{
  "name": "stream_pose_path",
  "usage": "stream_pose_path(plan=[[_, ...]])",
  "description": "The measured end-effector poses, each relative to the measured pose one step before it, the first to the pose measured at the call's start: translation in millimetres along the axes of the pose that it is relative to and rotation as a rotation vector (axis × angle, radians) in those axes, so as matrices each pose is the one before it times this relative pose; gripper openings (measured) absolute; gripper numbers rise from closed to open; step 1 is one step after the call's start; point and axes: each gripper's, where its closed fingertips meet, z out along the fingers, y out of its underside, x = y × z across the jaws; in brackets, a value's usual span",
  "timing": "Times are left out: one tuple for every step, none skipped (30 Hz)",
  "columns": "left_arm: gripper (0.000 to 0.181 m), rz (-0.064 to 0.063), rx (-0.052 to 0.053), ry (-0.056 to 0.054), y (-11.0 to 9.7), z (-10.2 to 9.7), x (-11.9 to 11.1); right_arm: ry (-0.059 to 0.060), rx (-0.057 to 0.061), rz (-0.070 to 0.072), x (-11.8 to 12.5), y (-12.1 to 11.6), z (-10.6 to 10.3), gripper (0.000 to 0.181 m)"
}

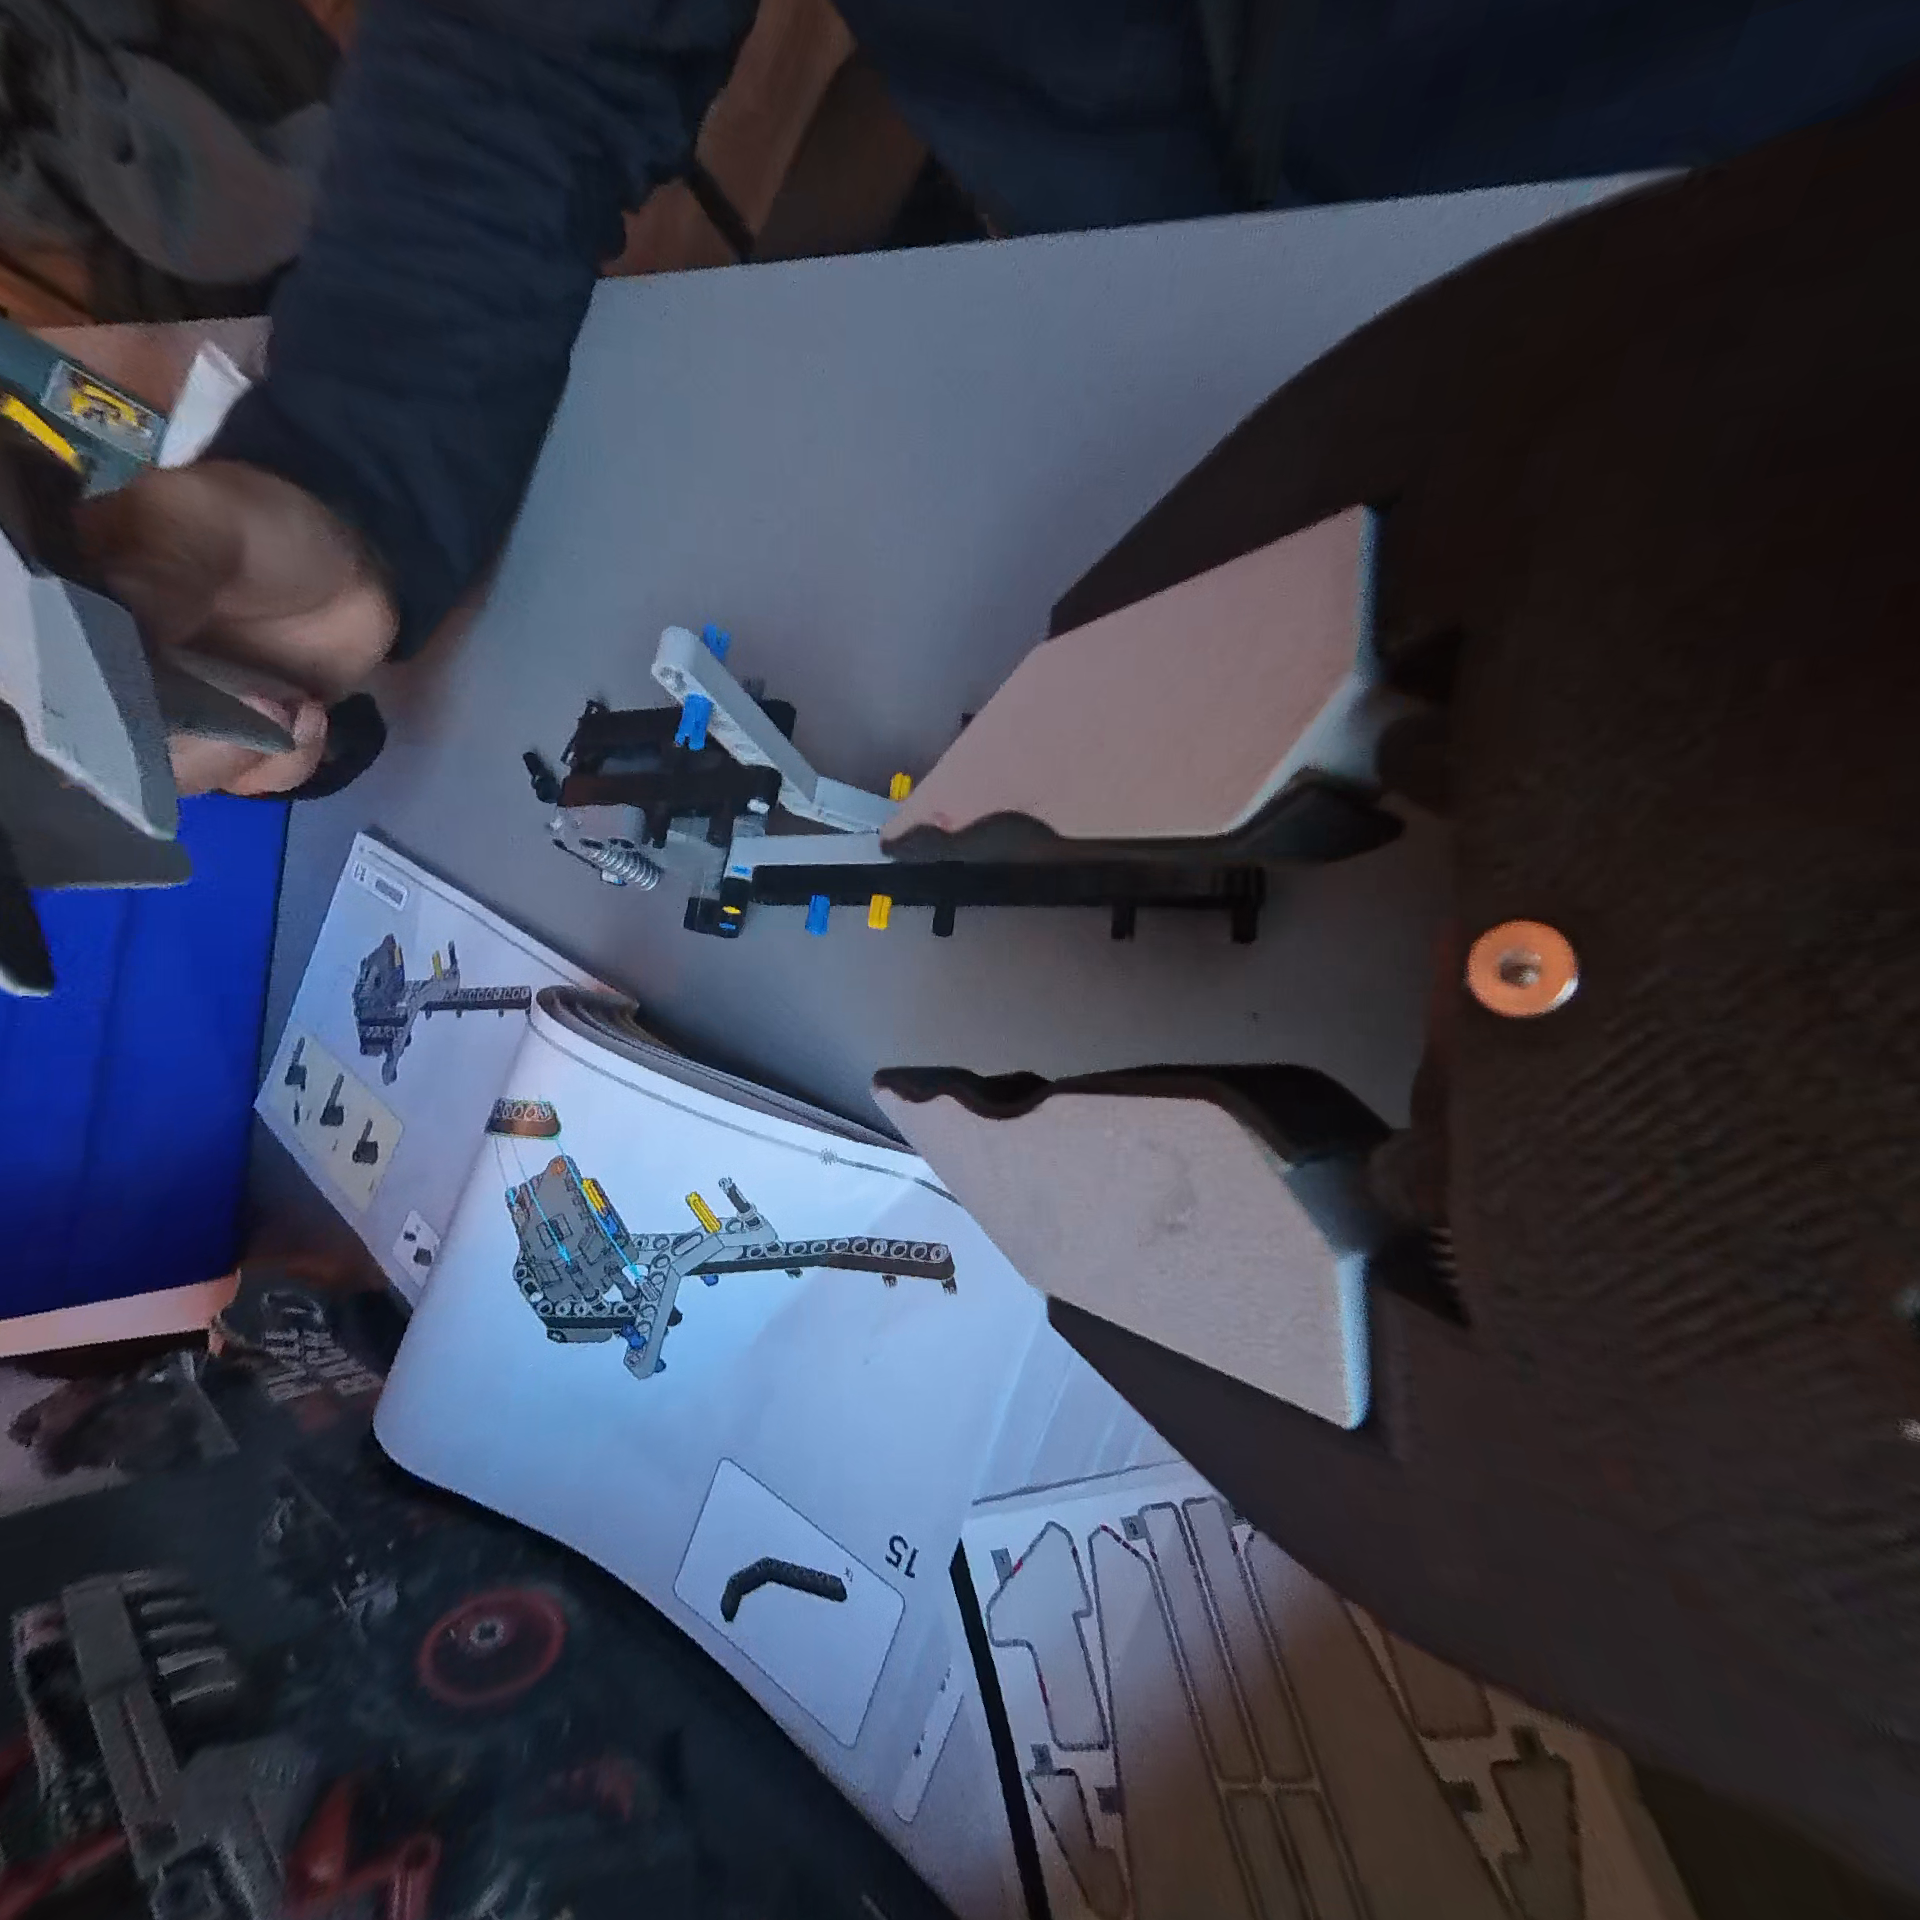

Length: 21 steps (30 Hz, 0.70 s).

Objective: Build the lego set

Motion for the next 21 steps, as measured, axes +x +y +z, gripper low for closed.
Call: stream_pose_path(plan=[[0.037, -0.0110, 0.0094, 0.0036, -1.67, -1.00, 0.34, 0.0274, 0.0073, -0.0012, 4.00, 0.30, -0.76, 0.041], [0.037, -0.0081, 0.0104, 0.0034, -1.86, -1.20, 0.38, 0.0256, 0.0082, 0.0012, 4.04, 0.13, -0.71, 0.042], [0.037, -0.0059, 0.0067, 0.0055, -1.40, -1.10, 0.68, 0.0228, 0.0058, 0.0019, 3.71, 0.14, -0.72, 0.043], [0.037, -0.0034, 0.0057, 0.0019, -1.10, -0.98, 0.14, 0.0243, 0.0022, 0.0009, 4.04, 0.47, -0.47, 0.044], [0.036, -0.0005, 0.0075, -0.0008, -1.27, -0.80, -0.01, 0.0210, -0.0010, 0.0005, 3.47, 0.94, -0.33, 0.047], [0.036, 0.0013, 0.0083, -0.0010, -1.22, -0.70, 0.17, 0.0123, -0.0027, 0.0019, 2.06, 1.26, -0.29, 0.049], [0.035, 0.0015, 0.0080, -0.0026, -1.23, -0.23, -0.12, 0.0041, -0.0023, 0.0045, 0.85, 1.39, -0.03, 0.052], [0.034, -0.0003, 0.0060, -0.0060, -0.74, 0.07, -0.61, -0.0027, -0.0032, 0.0078, -0.11, 1.69, 0.20, 0.053], [0.034, -0.0003, 0.0010, -0.0061, 0.16, 0.41, -0.79, -0.0073, -0.0015, 0.0099, -0.80, 1.47, 0.20, 0.055], [0.035, 0.0009, -0.0033, -0.0059, 0.79, 0.62, -0.67, -0.0092, 0.0020, 0.0091, -0.97, 0.67, 0.40, 0.055], [0.035, 0.0004, -0.0072, 0.0006, 1.40, 0.73, 0.40, -0.0099, 0.0042, 0.0093, -1.16, 0.15, 0.53, 0.056], [0.035, -0.0032, -0.0125, 0.0080, 2.29, 0.91, 1.61, -0.0131, 0.0046, 0.0123, -1.44, 0.06, 0.88, 0.058], [0.035, -0.0077, -0.0201, 0.0056, 3.36, 1.25, 1.20, -0.0167, 0.0062, 0.0140, -2.10, -0.22, 1.18, 0.061], [0.036, -0.0066, -0.0211, 0.0016, 3.22, 1.17, 0.55, -0.0142, 0.0041, 0.0120, -1.71, 0.36, 1.07, 0.061], [0.036, -0.0024, -0.0157, 0.0061, 2.58, 0.84, 1.29, -0.0085, -0.0008, 0.0078, -0.80, 1.08, 1.18, 0.061], [0.036, -0.0009, -0.0126, 0.0074, 2.29, 0.35, 1.33, -0.0041, -0.0042, 0.0043, -0.12, 1.54, 0.99, 0.061], [0.036, -0.0014, -0.0078, 0.0020, 1.21, 0.20, 0.29, -0.0025, -0.0031, 0.0025, -0.02, 1.02, 0.77, 0.061], [0.036, -0.0009, 0.0000, 0.0052, 0.01, -0.11, 0.61, 0.0002, 0.0014, -0.0013, 0.26, -0.02, 0.29, 0.061], [0.036, -0.0047, 0.0001, 0.0104, 0.17, -0.06, 1.48, 0.0044, 0.0039, -0.0053, 0.78, -0.69, -0.22, 0.060], [0.036, -0.0079, -0.0154, 0.0211, 2.75, 0.63, 3.03, 0.0072, 0.0033, -0.0065, 1.24, -0.70, -0.37, 0.059], [0.036, -0.0035, -0.0368, 0.0309, 5.87, 1.51, 4.82, 0.0092, 0.0031, -0.0051, 1.68, -0.84, -0.67, 0.059]])
